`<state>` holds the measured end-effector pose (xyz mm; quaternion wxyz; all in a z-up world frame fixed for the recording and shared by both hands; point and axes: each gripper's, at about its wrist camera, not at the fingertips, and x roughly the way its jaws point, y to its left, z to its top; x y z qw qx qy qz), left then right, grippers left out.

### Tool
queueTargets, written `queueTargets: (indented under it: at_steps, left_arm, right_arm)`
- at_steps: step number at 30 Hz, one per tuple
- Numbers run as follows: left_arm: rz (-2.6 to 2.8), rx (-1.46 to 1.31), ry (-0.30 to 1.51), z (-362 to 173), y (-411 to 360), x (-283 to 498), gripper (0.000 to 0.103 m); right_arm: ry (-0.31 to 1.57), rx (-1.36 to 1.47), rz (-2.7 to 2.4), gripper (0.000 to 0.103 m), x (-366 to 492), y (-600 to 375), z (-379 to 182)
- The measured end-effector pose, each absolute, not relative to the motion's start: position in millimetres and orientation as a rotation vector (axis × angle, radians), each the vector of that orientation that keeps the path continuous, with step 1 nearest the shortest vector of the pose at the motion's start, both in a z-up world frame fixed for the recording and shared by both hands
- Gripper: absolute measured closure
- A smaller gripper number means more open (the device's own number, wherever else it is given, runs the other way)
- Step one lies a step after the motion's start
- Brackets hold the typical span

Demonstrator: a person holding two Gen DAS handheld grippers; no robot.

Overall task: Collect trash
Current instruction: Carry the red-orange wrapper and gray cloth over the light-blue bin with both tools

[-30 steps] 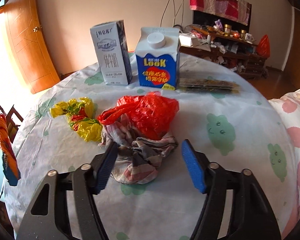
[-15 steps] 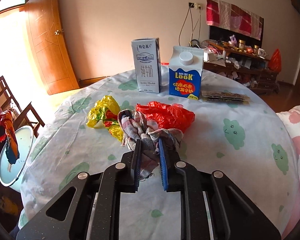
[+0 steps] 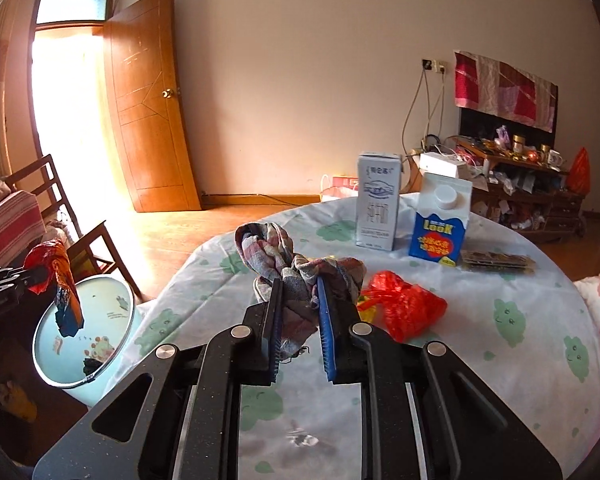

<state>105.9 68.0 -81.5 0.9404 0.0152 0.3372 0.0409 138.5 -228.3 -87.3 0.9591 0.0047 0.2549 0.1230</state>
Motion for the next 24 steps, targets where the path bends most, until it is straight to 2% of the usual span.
queueTargets:
  at_steps: [24]
  left_arm:
    - [0.206,0.033,0.733,-107.6,113.0,97.2,0.093]
  right_arm:
    - [0.434,-0.146,0.529,0.086,155.6,-113.5,-100.3]
